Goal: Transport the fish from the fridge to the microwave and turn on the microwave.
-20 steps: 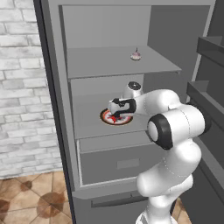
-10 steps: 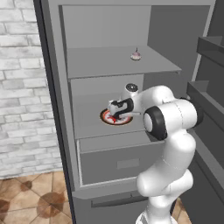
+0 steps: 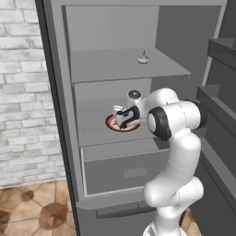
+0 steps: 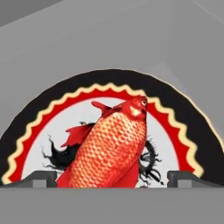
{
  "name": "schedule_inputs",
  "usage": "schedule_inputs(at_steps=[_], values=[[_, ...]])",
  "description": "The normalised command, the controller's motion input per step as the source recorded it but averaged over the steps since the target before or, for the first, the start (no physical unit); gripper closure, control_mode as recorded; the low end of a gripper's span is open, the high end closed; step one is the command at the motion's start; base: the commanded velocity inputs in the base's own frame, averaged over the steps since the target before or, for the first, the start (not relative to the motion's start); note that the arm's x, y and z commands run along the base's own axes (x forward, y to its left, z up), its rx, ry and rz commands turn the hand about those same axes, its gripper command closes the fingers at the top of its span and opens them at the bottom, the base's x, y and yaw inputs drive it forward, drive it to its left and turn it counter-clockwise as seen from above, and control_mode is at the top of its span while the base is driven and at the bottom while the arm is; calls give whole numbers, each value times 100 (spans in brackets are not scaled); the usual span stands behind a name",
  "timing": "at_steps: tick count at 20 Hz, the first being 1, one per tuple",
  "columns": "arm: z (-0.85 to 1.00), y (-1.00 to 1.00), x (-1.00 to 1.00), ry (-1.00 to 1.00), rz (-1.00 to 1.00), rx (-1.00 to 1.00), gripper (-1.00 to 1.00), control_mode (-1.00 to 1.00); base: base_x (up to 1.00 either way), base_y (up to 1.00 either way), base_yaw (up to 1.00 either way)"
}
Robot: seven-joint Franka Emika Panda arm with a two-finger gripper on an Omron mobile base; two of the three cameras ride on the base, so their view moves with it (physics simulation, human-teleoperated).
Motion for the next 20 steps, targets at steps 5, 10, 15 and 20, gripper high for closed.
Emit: schedule_inputs(at_steps=[5,10,15,20], values=[[-26,0,29,4,-11,0,-100,-100,0,0,0],[-33,2,32,5,-7,0,-100,-100,0,0,0],[-50,22,38,8,-4,0,100,-100,0,0,0],[-57,12,20,13,-6,3,100,-100,0,0,0]])
